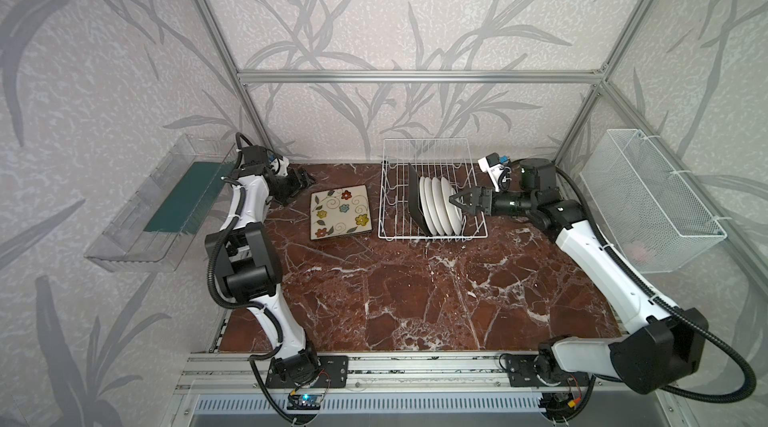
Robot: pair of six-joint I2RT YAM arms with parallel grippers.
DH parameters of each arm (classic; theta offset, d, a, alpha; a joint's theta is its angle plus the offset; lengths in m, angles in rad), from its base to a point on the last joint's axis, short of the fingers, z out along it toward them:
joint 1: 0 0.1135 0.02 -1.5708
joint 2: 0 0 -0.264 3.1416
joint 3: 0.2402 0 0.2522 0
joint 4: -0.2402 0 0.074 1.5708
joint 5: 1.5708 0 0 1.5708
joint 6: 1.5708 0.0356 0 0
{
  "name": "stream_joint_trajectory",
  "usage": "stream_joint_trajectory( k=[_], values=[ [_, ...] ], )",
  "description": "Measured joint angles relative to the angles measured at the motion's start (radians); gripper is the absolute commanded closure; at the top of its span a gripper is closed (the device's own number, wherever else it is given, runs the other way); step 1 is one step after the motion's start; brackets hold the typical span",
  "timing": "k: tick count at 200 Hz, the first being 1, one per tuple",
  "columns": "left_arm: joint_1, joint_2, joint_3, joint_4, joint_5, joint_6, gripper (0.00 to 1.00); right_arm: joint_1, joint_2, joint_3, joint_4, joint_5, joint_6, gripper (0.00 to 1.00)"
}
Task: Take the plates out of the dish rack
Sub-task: 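Raise the left gripper and move it over the rack toward the dark square plate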
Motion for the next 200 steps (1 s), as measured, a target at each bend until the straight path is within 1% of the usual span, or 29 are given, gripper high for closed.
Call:
stream_joint_trajectory(
  k=[4, 7, 11, 13, 18, 84, 101, 143, 175, 200],
  values=[
    [-0.008, -0.013, 0.0, -0.002, 0.0, 0.002, 0.17, 0.0, -0.003, 0.0, -0.002, 0.005, -0.002, 0.01],
    [-0.012, -0.019, 0.0, -0.004, 0.0, 0.003, 0.09, 0.001, -0.005, -0.001, -0.002, 0.008, -0.004, 0.01],
    [-0.021, -0.032, 0.0, -0.006, 0.0, 0.011, 0.06, 0.002, -0.008, -0.001, -0.003, 0.016, -0.006, 0.01],
    [-0.024, -0.037, 0.0, -0.007, 0.001, 0.008, 0.03, 0.002, -0.01, -0.002, -0.004, 0.021, -0.007, 0.01],
    [-0.036, -0.053, 0.0, -0.009, 0.001, 0.013, 0.01, 0.003, -0.016, -0.005, -0.005, 0.031, -0.011, 0.01],
    [-0.23, -0.225, 0.007, -0.053, -0.013, 0.047, 0.01, 0.018, -0.137, -0.095, -0.015, 0.183, -0.065, 0.01],
    [-0.261, -0.253, 0.01, -0.058, -0.012, 0.041, 0.02, 0.018, -0.155, -0.105, -0.015, 0.206, -0.077, 0.01],
    [-0.327, -0.311, 0.005, -0.052, 0.007, -0.019, 0.05, 0.021, -0.16, -0.108, -0.023, 0.242, -0.093, 0.01],
    [-0.412, -0.349, -0.025, -0.065, -0.033, -0.036, 0.08, 0.026, -0.167, -0.127, -0.018, 0.269, -0.097, 0.01],
    [-0.47, -0.376, -0.071, -0.067, -0.067, -0.057, 0.13, 0.029, -0.168, -0.14, -0.02, 0.286, -0.097, 0.01]
  ],
)
